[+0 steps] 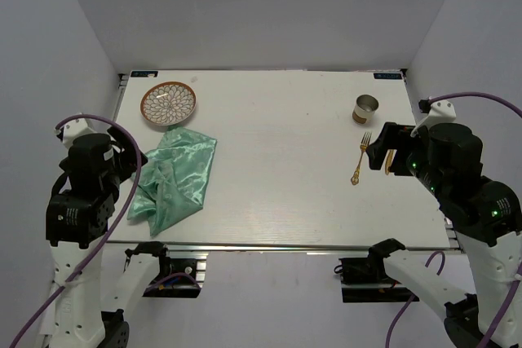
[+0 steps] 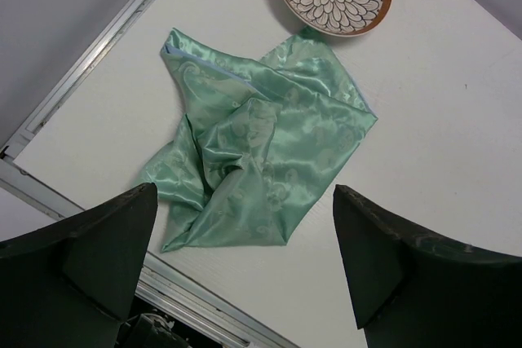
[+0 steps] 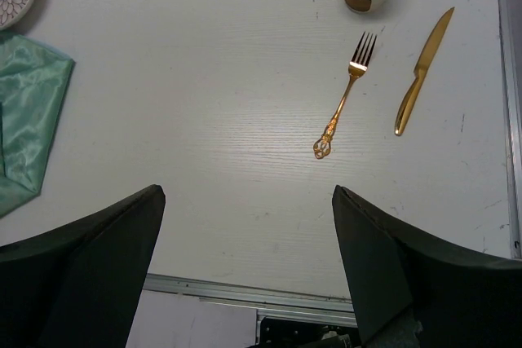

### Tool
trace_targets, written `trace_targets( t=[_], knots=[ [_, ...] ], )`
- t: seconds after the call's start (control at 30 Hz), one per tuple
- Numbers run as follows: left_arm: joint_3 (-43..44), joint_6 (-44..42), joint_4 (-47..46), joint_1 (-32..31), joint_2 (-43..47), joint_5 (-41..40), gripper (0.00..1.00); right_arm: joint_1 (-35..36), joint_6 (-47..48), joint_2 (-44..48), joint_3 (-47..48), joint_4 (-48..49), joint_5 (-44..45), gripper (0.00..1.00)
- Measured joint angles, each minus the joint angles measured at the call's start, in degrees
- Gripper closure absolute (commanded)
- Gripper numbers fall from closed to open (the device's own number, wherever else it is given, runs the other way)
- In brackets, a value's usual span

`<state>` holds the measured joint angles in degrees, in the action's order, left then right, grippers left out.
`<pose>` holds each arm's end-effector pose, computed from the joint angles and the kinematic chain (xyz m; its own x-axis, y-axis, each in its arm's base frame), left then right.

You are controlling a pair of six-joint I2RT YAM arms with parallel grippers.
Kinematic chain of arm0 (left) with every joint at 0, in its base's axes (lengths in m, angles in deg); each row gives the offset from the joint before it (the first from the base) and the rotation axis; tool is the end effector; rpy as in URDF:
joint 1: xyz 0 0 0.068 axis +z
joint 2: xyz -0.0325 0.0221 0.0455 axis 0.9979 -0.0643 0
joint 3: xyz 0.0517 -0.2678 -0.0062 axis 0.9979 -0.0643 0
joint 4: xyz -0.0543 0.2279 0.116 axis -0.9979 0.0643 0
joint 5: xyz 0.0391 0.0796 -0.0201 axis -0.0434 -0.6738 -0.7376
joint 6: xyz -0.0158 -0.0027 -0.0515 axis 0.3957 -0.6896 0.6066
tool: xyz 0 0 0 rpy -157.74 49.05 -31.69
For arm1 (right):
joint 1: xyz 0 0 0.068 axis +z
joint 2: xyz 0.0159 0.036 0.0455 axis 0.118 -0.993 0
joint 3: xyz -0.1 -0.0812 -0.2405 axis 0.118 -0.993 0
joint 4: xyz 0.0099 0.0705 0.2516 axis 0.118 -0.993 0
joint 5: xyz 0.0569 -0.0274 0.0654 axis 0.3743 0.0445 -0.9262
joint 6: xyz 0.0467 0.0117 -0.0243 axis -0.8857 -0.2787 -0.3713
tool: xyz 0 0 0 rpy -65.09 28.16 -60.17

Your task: Set the dinner table for one person

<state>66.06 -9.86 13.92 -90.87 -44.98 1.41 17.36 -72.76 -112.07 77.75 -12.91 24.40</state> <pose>0.0839 0.0081 0.4229 -0.3632 -0.4303 -0.8264 -0.5209 0.8292 -0.2028 0.0887 0.0299 0.4563 -0.4257 0.1251 -0.8962 -0.0654 0.9835 0.1684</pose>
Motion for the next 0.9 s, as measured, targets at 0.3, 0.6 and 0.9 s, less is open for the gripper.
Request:
trace_targets(
  t=[0.3, 0.6, 0.9],
  knots=[
    [-2.9, 0.7, -3.3, 0.0, 0.7, 6.4, 0.02, 0.0, 0.3, 1.1, 0.0, 0.2, -1.8, 0.11],
    [-22.4, 14.8, -14.4, 1.7, -14.1, 15.7, 0.02, 0.0, 0.2, 1.6, -3.7, 2.1, -8.3, 0.11],
    [-27.4, 28.1, -17.0, 3.5, -18.3, 9.5, 0.02, 0.0, -0.2, 5.0, -11.4, 3.6, -16.1, 0.11]
  ],
)
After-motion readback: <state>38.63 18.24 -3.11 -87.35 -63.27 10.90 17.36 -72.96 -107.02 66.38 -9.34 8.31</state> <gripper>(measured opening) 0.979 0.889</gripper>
